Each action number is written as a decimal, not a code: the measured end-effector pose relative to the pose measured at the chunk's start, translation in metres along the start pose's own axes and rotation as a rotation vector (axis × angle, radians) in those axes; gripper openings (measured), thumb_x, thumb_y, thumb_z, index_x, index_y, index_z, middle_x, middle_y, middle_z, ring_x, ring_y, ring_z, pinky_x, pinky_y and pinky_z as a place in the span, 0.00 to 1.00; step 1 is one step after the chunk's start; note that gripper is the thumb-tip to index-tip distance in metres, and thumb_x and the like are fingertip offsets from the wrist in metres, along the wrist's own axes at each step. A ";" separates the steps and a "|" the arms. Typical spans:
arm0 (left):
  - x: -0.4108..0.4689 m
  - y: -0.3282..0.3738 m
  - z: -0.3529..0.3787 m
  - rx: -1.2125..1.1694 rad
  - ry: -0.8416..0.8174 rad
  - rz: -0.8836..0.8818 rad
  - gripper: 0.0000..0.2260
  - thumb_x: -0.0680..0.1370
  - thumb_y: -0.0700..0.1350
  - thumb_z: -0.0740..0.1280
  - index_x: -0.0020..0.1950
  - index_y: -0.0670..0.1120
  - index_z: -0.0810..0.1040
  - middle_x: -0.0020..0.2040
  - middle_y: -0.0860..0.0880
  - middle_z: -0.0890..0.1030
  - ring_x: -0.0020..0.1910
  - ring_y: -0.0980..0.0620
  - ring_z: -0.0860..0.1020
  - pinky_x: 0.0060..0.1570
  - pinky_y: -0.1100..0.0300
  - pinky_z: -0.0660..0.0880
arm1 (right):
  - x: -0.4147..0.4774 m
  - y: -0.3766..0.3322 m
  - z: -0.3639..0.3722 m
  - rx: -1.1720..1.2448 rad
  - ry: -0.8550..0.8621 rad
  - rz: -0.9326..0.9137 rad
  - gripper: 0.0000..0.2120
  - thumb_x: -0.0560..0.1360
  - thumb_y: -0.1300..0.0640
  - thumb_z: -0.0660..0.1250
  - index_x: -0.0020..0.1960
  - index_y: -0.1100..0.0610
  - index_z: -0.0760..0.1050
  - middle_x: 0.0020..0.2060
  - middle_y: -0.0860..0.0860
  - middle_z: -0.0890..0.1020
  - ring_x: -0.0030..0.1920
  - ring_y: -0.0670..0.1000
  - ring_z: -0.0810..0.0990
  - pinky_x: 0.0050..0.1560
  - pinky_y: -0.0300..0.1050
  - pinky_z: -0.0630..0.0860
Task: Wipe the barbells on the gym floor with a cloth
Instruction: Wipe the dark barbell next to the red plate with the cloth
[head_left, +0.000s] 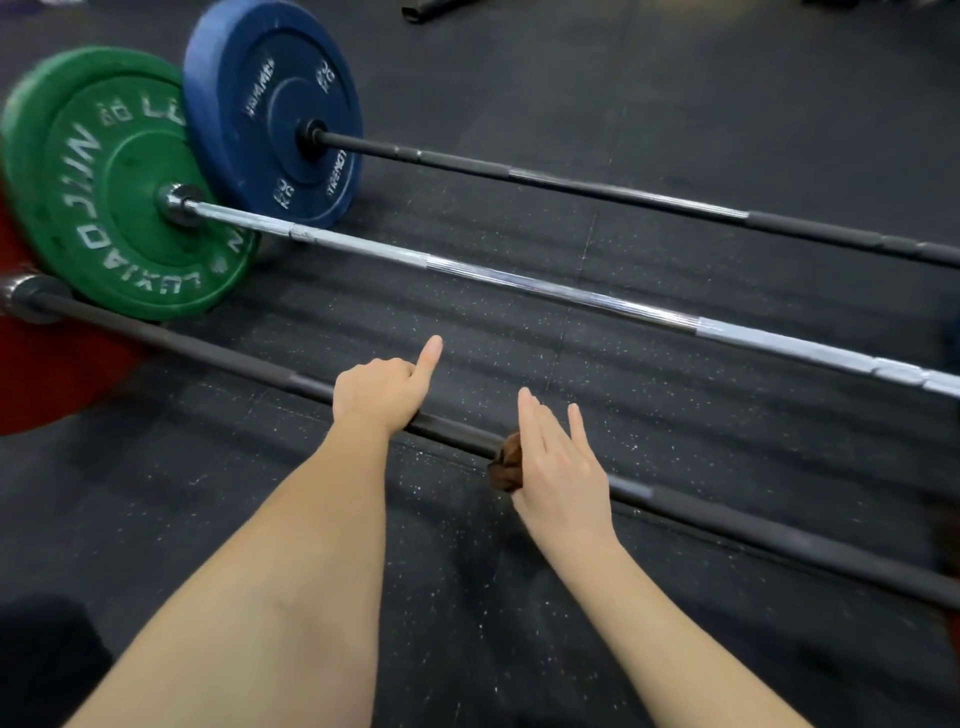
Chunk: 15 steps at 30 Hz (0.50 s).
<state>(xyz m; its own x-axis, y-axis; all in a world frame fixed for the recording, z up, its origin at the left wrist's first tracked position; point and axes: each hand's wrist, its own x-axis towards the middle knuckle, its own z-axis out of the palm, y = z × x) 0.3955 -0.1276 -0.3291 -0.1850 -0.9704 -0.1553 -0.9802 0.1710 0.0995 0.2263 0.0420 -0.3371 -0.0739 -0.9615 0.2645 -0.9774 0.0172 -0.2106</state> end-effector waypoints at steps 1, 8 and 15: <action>0.000 0.000 0.000 -0.005 0.008 -0.003 0.45 0.79 0.71 0.33 0.48 0.50 0.86 0.42 0.48 0.85 0.45 0.46 0.81 0.48 0.53 0.73 | 0.002 -0.002 0.001 0.023 0.019 0.004 0.49 0.58 0.72 0.77 0.76 0.69 0.62 0.64 0.59 0.79 0.65 0.57 0.79 0.76 0.58 0.63; 0.001 -0.003 0.004 -0.049 0.054 0.006 0.45 0.76 0.74 0.32 0.44 0.52 0.86 0.36 0.52 0.84 0.40 0.49 0.80 0.45 0.54 0.74 | 0.031 -0.044 0.025 0.102 0.102 0.011 0.42 0.63 0.72 0.74 0.75 0.69 0.64 0.63 0.58 0.80 0.64 0.55 0.79 0.78 0.56 0.60; 0.001 -0.003 0.004 -0.091 0.091 0.017 0.45 0.75 0.75 0.32 0.42 0.53 0.85 0.33 0.53 0.83 0.38 0.51 0.80 0.45 0.53 0.76 | 0.027 -0.046 0.029 0.026 0.191 -0.080 0.33 0.70 0.73 0.58 0.76 0.70 0.64 0.70 0.61 0.75 0.71 0.58 0.75 0.78 0.60 0.58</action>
<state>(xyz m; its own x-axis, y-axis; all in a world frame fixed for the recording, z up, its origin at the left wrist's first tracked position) 0.3983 -0.1285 -0.3336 -0.1904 -0.9796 -0.0636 -0.9658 0.1753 0.1910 0.2749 0.0068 -0.3476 -0.0349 -0.8902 0.4543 -0.9765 -0.0664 -0.2052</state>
